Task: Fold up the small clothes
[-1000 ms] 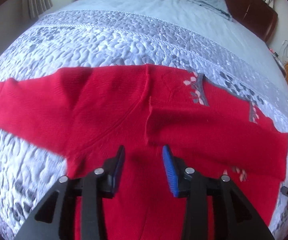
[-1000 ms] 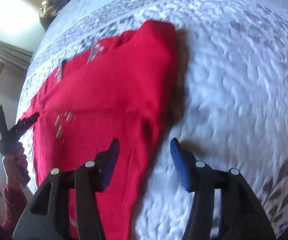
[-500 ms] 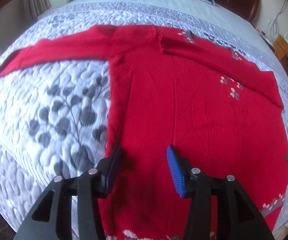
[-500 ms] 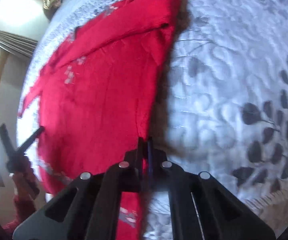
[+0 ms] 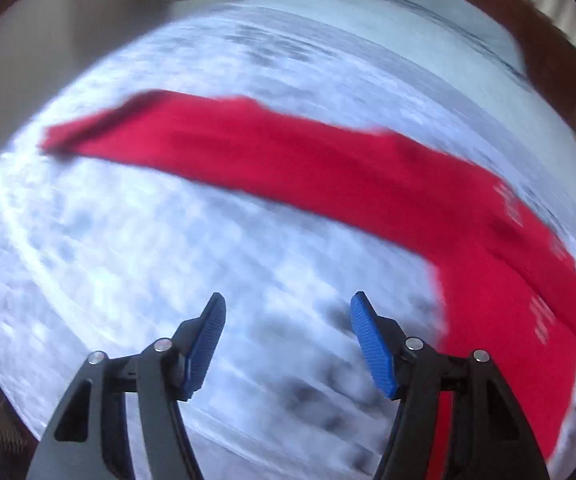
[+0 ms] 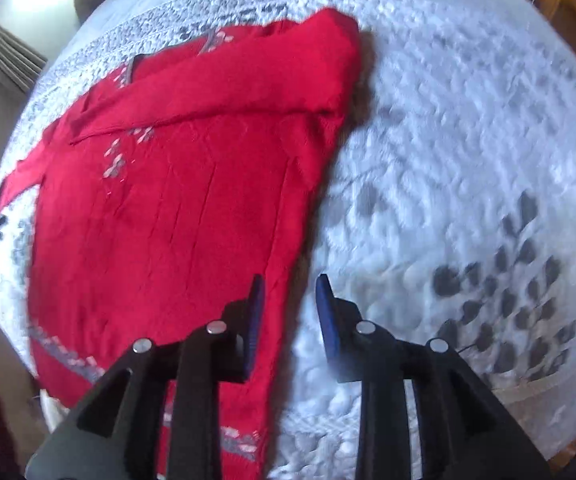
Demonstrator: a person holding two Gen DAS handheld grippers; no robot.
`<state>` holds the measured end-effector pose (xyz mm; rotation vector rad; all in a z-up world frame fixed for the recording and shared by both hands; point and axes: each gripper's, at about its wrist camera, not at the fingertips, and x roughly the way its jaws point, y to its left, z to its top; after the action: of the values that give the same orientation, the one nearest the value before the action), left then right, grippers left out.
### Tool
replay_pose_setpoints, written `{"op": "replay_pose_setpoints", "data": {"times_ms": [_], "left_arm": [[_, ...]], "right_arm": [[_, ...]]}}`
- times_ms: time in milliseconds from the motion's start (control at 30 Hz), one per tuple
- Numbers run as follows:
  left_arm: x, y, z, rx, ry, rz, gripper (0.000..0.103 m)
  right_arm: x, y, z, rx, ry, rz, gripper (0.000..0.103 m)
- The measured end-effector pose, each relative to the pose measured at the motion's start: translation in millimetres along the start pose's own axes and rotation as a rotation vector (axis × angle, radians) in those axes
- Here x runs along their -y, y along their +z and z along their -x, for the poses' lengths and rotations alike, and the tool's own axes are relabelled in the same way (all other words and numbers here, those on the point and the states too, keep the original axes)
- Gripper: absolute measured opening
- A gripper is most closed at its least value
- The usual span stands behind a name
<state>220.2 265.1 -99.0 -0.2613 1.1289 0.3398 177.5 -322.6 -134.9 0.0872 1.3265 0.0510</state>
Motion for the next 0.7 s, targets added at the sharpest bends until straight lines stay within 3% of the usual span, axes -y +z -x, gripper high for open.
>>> {"op": "replay_pose_setpoints", "data": {"times_ms": [67,133,200,333,467,667,700], "left_arm": [[-49.0,33.4,-9.5,0.051,0.206,0.014,0.065],[-86.3,56.2,-15.7,0.059,0.294,0.009,0.063],[-116.1,69.7,-18.0,0.054,0.289,0.031,0.06],[-166.5,95.8,-18.9,0.048,0.178,0.098,0.058],[-174.8,105.3,-32.9,0.025,0.115,0.031,0.056],[-186.6,122.4,-58.7,0.026,0.119,0.023,0.033],[-187.4,124.7,-58.7,0.032,0.129,0.01,0.024]], "right_arm": [[-1.3,5.6,4.6,0.024,-0.027,0.009,0.032],[1.4,11.0,5.9,0.025,-0.011,0.002,0.032],[0.9,13.5,4.7,0.024,-0.006,-0.003,0.032],[-7.3,19.7,-3.2,0.015,0.049,-0.037,0.033],[-22.6,23.3,-13.7,-0.014,0.119,-0.064,0.034],[-52.1,27.6,-29.4,-0.046,0.135,-0.038,0.036],[-56.0,28.6,-31.6,-0.051,0.145,-0.038,0.036]]}}
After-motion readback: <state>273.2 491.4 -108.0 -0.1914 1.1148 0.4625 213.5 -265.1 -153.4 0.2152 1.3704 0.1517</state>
